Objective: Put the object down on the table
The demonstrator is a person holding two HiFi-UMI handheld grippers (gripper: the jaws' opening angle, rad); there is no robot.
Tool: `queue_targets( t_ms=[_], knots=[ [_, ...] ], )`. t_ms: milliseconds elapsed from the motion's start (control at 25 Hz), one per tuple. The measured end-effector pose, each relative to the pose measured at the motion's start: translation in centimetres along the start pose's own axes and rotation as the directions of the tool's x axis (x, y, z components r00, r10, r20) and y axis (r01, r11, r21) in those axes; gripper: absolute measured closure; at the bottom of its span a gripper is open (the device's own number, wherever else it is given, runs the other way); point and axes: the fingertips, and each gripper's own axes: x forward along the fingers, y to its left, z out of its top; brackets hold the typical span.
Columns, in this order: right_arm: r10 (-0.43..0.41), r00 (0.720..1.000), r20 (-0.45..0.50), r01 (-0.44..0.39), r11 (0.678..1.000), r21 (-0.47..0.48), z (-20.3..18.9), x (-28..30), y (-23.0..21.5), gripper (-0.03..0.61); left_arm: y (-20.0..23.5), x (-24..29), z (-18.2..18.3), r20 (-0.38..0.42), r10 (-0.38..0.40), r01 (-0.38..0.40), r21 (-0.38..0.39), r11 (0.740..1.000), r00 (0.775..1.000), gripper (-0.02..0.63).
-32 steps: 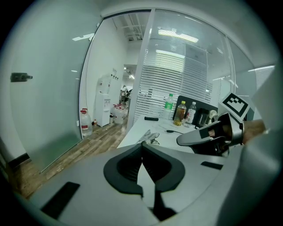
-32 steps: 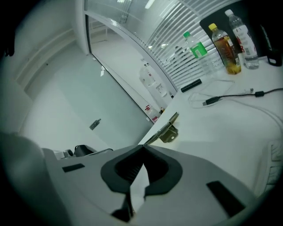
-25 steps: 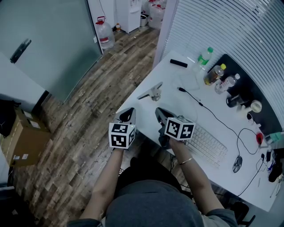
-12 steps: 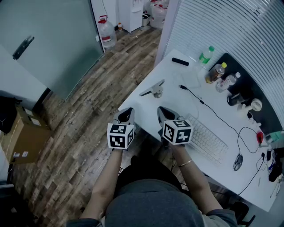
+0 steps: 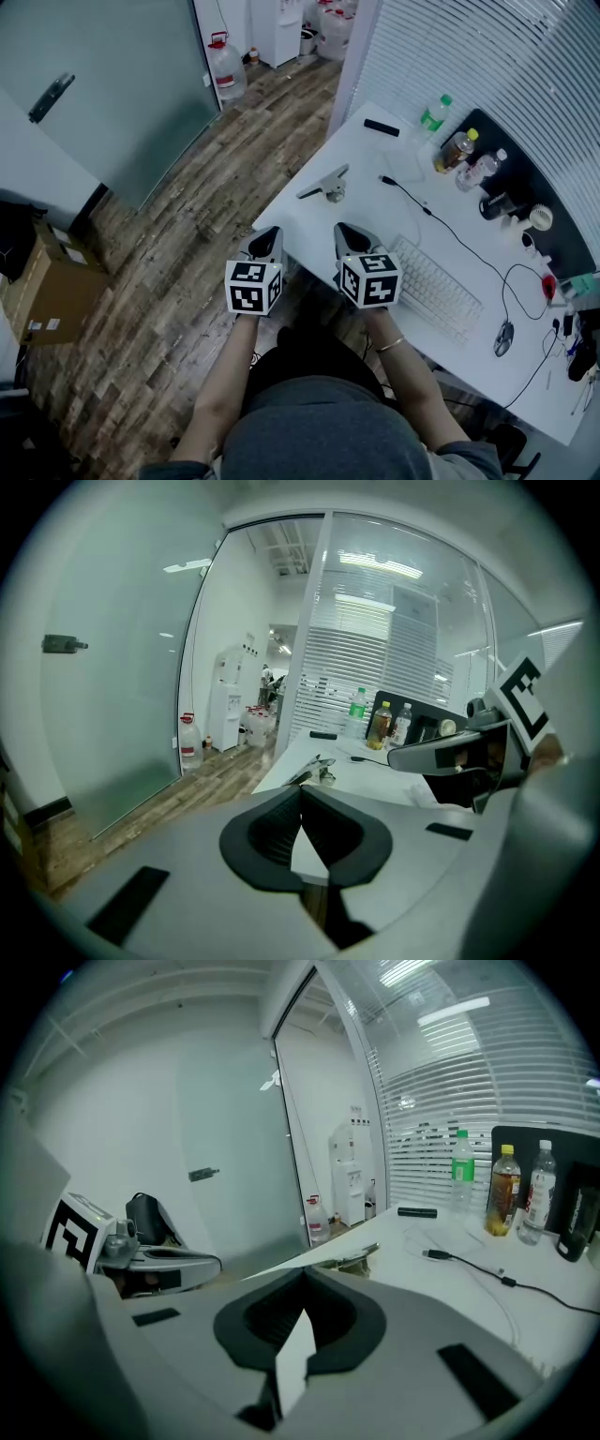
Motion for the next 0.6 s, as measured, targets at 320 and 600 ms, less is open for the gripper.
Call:
queue_targets(
  t_ms=[320,600],
  knots=[
    [-0.011,1.0,-0.013,0.011,1.0,0.002,-0.6,-0.2,0.6,0.577,0.0,-0.9,0.0,0.011,-0.002,0.002,0.0,1.0,1.0,0.591],
    [-0.013,1.0,-0.014,0.013,1.0,0.002,-0.8,-0.2,1.0,0.577,0.2,-1.4,-0.2,0.011,-0.001,0.001,0.001,1.0,1.0,0.591]
  ],
)
